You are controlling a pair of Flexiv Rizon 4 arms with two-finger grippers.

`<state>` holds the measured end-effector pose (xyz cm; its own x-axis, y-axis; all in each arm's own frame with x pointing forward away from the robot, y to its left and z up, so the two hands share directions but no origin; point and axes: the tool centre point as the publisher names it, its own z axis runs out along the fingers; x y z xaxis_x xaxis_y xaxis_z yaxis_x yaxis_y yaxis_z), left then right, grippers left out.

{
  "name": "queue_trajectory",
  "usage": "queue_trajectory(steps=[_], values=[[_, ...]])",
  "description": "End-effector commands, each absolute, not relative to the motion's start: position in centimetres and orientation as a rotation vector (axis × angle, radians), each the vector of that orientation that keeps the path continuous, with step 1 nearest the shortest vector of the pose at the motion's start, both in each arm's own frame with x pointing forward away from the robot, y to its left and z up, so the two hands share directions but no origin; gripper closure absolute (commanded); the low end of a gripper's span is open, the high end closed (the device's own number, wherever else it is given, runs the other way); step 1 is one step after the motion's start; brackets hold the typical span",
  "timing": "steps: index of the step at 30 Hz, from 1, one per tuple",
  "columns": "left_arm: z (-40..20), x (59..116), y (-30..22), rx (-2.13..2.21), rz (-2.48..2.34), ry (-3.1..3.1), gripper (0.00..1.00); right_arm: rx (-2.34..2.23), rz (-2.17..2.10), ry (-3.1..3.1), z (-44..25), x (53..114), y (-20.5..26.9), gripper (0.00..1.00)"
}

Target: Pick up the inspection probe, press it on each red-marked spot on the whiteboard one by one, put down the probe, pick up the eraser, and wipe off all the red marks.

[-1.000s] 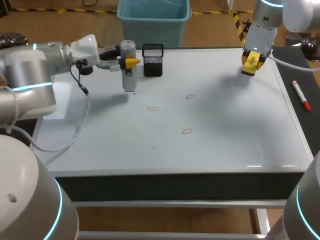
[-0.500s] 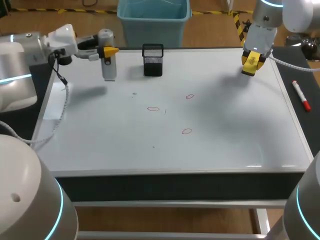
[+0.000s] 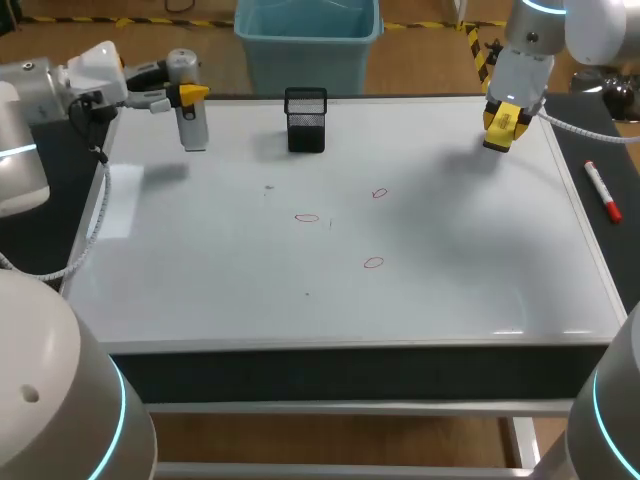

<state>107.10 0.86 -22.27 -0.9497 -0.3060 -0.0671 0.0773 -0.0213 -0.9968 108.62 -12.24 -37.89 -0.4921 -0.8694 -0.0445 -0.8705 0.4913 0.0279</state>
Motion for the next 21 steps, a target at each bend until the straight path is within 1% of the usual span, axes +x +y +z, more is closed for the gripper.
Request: queue_trajectory(steps=[1, 20, 21], values=[[-21.47, 106.83, 1.63, -0.256, -2.029, 1.995, 1.0, -1.573, 0.069, 2.691, -37.8, 108.61, -12.31, 1.0], [-21.47, 106.83, 1.63, -0.256, -2.029, 1.995, 1.0, -1.573, 0.069, 2.691, -37.8, 108.61, -12.31, 1.0], [-21.47, 106.83, 1.63, -0.256, -2.029, 1.995, 1.0, -1.588, 0.073, 2.677, -37.76, 108.06, -11.69, 1.0]])
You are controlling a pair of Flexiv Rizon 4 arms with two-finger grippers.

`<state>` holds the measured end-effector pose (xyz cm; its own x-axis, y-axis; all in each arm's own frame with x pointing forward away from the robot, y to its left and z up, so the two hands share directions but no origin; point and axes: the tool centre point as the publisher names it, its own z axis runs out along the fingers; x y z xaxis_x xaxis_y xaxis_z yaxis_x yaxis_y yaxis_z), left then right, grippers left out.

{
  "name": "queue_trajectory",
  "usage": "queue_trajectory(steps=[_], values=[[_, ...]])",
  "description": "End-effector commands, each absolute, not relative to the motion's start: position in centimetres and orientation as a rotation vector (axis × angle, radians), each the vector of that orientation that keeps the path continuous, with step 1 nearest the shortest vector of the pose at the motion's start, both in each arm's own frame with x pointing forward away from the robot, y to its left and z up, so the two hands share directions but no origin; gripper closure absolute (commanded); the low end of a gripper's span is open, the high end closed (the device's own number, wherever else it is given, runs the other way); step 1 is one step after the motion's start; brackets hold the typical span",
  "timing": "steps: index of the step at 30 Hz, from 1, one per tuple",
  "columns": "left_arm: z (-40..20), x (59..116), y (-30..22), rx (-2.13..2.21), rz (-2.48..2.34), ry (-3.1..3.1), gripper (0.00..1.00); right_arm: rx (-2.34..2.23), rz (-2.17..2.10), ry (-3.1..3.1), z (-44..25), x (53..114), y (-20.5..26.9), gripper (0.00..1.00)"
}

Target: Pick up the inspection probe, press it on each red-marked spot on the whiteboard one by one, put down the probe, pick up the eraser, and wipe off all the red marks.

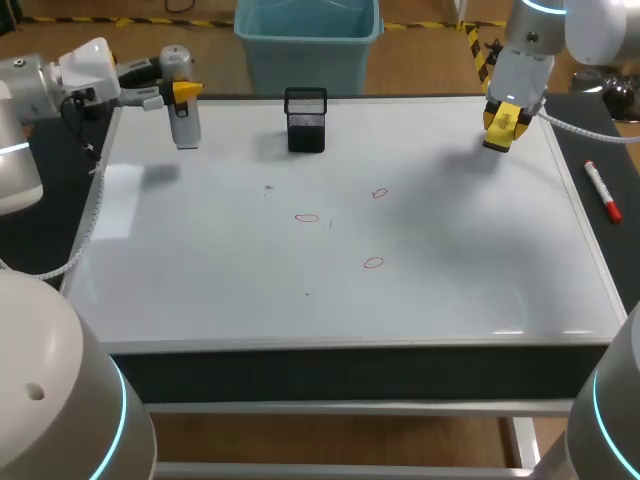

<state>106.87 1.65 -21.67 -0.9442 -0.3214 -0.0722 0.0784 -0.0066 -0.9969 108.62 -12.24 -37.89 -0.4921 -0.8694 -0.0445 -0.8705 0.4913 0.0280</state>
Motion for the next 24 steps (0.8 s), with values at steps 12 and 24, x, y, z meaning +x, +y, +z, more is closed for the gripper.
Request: queue_trajectory(steps=[12, 24], values=[[-21.5, 106.8, 1.6, -0.256, -2.029, 1.995, 1.0, -1.898, 0.012, 2.464, -36.6, 99.5, -2.1, 1.0], [-21.5, 106.8, 1.6, -0.256, -2.029, 1.995, 1.0, -2.226, -0.023, 2.233, -37.4, 94.1, 9.2, 1.0]])
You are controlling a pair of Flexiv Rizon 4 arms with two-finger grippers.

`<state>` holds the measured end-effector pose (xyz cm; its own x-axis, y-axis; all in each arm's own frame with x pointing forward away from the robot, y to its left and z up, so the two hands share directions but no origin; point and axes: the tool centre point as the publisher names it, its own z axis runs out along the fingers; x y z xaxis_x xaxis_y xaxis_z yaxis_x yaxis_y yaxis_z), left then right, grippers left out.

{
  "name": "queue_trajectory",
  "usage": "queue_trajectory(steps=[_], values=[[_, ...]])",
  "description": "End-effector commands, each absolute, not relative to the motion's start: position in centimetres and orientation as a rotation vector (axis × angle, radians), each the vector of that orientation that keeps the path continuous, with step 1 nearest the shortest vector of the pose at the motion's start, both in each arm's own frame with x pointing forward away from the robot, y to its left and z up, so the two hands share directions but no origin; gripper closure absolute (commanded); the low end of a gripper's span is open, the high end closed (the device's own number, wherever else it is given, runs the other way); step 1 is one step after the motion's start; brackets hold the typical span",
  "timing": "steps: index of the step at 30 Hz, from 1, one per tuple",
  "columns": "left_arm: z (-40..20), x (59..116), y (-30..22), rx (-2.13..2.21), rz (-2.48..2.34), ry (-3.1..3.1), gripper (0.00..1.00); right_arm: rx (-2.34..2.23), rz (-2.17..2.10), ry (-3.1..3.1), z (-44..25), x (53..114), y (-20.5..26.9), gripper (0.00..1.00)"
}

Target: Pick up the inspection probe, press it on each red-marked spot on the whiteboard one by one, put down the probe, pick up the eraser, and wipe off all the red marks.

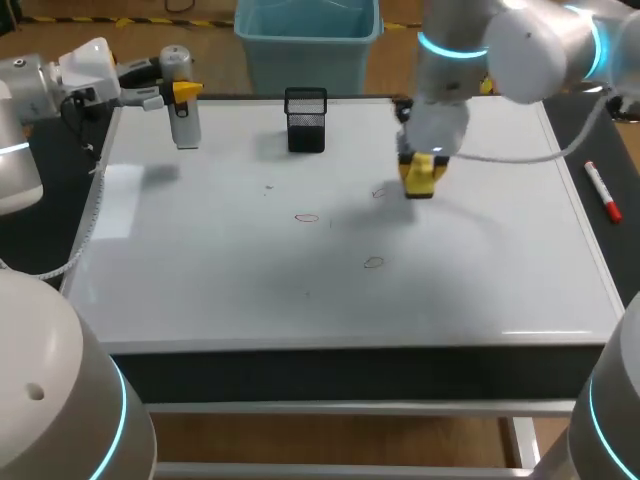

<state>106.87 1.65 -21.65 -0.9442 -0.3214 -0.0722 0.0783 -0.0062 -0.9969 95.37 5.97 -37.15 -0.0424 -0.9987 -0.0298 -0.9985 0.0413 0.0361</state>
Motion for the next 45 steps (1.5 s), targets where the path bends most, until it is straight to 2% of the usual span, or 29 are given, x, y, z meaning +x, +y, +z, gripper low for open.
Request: queue_trajectory(steps=[1, 9, 19, 34, 45], values=[[-21.5, 106.8, 1.6, -0.256, -2.029, 1.995, 1.0, 2.22, 0.027, -2.201, -37.5, 93.9, 9.9, 1.0], [-21.5, 106.8, 1.6, -0.256, -2.029, 1.995, 1.0, 2.309, 0.04, -2.078, -38.3, 92.8, 16.6, 1.0], [-21.5, 106.8, 1.6, -0.256, -2.029, 1.995, 1.0, 2.215, -0.065, -2.179, -39.7, 93.3, 21.3, 1.0], [-21.5, 106.8, 1.6, -0.256, -2.029, 1.995, 1.0, 2.164, -0.075, -2.221, -41.6, 92.7, 25.4, 1.0], [-21.5, 106.8, 1.6, -0.256, -2.029, 1.995, 1.0, 2.17, -0.086, -2.179, -42.8, 92.7, 26.1, 1.0]])
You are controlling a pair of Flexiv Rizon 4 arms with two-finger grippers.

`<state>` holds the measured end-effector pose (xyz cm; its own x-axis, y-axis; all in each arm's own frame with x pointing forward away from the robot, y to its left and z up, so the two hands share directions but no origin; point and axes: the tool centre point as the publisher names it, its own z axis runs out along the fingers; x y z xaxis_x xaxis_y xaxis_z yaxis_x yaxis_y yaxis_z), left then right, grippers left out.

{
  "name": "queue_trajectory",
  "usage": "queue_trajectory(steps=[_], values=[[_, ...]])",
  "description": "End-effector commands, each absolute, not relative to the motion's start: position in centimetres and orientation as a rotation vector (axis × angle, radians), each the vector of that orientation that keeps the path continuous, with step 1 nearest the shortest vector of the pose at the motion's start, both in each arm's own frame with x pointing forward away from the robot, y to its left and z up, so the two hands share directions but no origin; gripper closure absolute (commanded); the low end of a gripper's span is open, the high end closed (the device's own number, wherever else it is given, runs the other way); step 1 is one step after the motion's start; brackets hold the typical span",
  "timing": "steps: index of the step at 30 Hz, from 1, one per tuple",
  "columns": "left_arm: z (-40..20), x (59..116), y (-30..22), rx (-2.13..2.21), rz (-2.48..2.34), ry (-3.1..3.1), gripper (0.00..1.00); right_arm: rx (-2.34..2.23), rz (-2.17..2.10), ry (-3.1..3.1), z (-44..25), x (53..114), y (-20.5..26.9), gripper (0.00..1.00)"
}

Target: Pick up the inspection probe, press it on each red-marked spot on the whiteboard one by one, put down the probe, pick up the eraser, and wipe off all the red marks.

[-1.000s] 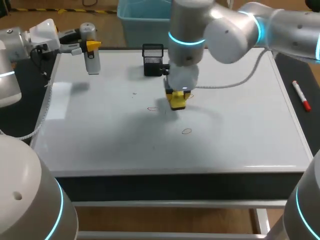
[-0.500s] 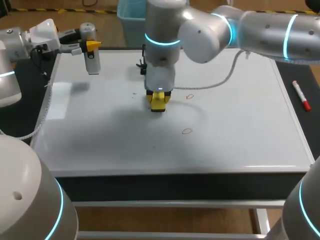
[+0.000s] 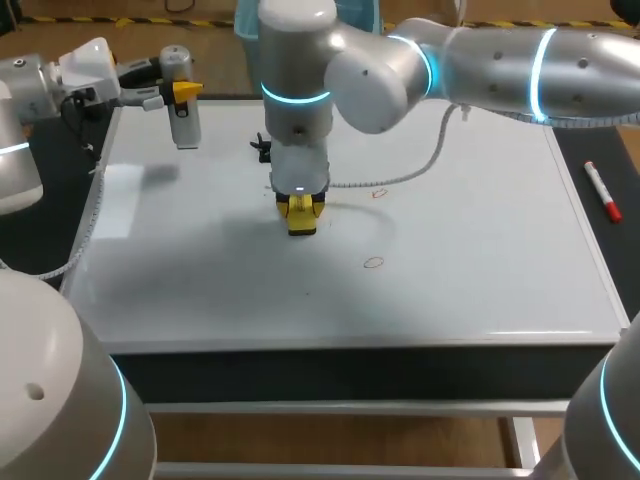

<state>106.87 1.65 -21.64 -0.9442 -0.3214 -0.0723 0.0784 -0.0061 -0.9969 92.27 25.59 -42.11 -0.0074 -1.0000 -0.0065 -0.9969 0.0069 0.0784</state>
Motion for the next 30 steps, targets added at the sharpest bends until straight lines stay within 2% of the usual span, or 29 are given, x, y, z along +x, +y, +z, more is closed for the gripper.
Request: queue_trajectory(steps=[1, 30], values=[[-21.5, 106.8, 1.6, -0.256, -2.029, 1.995, 1.0, 2.171, -0.087, -2.175, -42.9, 92.6, 26.1, 1.0], [-21.5, 106.8, 1.6, -0.256, -2.029, 1.995, 1.0, 2.035, -0.041, -2.257, -44.5, 94.2, 20.0, 1.0]])
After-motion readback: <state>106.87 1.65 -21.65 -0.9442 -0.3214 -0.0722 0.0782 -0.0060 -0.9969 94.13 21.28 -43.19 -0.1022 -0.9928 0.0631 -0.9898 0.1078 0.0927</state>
